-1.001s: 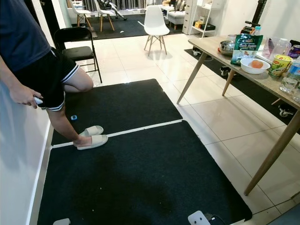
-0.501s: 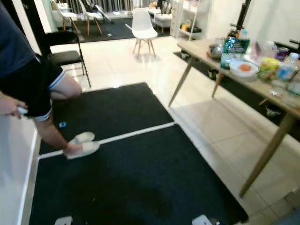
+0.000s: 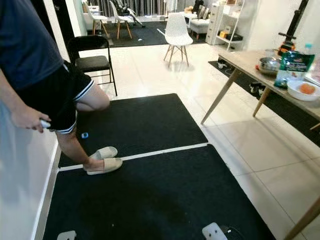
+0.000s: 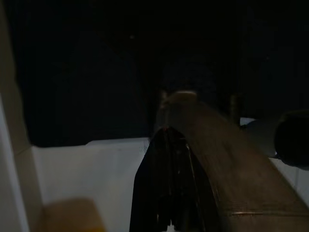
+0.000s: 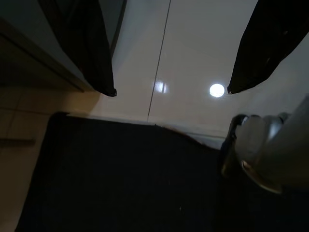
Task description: Restocking fridge
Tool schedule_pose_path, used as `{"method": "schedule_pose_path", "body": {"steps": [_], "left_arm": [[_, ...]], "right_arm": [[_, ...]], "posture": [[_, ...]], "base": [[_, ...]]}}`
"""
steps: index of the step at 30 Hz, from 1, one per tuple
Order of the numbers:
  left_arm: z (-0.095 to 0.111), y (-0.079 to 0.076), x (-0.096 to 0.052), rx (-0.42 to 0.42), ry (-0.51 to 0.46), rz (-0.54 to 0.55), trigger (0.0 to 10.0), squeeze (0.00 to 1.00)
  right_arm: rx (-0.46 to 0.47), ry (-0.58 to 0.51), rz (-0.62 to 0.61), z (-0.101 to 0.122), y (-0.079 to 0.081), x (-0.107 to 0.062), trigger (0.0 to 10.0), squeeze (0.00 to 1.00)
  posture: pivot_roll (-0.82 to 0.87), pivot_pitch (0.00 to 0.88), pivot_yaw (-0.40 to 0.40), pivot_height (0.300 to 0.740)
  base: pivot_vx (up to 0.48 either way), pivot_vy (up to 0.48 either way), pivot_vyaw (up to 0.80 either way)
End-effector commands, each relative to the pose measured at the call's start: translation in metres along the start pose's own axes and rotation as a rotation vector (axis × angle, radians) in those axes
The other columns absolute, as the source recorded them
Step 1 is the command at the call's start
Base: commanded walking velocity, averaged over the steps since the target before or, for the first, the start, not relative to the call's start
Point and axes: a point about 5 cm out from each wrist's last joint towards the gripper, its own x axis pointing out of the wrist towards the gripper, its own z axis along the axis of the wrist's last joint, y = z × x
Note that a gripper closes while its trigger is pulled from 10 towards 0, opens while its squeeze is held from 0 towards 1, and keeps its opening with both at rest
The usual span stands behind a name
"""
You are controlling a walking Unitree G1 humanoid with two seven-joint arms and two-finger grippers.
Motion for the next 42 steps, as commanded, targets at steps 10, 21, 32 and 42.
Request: {"method": "schedule_pose_path", "body": {"steps": [10, 21, 32, 42], "left_arm": [[0.0027, 0.0012, 0.0001, 0.022, -0.006, 0.003, 10.0, 0.0], [0.0024, 0.0019, 0.0, -0.001, -0.009, 0.015, 10.0, 0.0], [0.0024, 0.0021, 0.0, -0.005, -0.009, 0.022, 10.0, 0.0], [0.0029, 0.0025, 0.0001, 0.0, -0.009, 0.025, 10.0, 0.0]], "right_arm": [[-0.004, 0.011, -0.005, -0.0039, -0.0016, -0.0006, 10.0, 0.0], [-0.001, 0.045, 0.0, -0.0065, -0.0017, -0.0007, 10.0, 0.0], [0.008, 0.061, 0.005, -0.0078, -0.0018, -0.0008, 10.0, 0.0], [-0.014, 0.083, -0.002, -0.0083, -0.0028, -0.0009, 10.0, 0.0]], "posture": [[-0.1, 0.0, -0.001, 0.74], [-0.1, 0.0, 0.003, 0.74], [-0.1, 0.0, 0.002, 0.74], [-0.1, 0.0, 0.001, 0.74]], "base": [[0.283, 0.0, 0.0], [0.248, 0.0, -0.19], [0.0, 0.0, -0.78], [0.0, 0.0, -0.78]]}}
